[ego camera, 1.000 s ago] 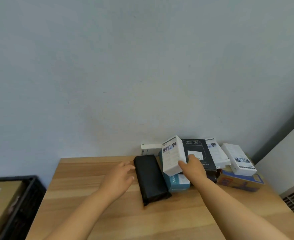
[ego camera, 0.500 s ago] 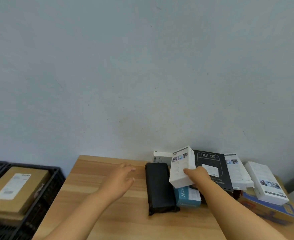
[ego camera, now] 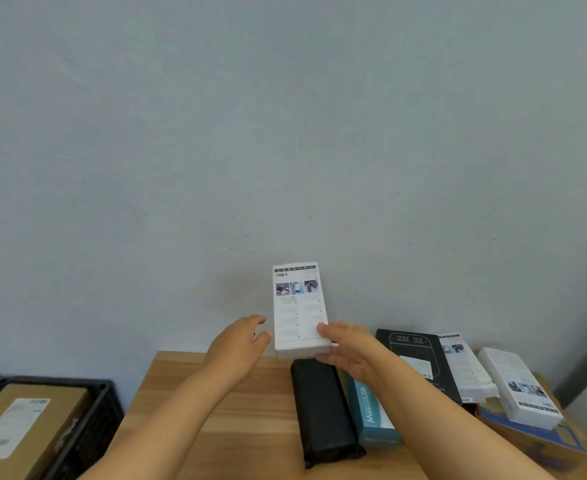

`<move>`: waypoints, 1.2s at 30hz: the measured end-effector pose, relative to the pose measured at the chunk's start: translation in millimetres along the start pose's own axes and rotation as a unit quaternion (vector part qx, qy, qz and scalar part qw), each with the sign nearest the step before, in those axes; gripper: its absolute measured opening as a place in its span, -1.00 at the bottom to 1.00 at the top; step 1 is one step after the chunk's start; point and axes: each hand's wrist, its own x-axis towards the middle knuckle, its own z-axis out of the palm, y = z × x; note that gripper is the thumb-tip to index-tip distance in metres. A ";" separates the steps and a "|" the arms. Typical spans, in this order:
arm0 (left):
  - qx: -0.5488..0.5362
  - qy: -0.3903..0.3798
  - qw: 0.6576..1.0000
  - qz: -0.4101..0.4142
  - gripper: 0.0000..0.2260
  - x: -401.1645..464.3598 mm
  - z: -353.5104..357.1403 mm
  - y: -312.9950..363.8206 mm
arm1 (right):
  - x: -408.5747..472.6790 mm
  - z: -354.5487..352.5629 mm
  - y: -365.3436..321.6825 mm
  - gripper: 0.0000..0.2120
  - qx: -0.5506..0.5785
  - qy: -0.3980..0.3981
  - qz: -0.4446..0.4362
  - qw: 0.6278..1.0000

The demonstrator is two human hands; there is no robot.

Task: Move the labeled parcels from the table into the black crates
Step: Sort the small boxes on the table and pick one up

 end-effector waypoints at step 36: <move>-0.376 0.093 0.921 0.042 -0.73 -1.9 -142.1 30.4 | -68.0 90.8 -84.8 -0.77 -0.065 0.004 -0.300 0.952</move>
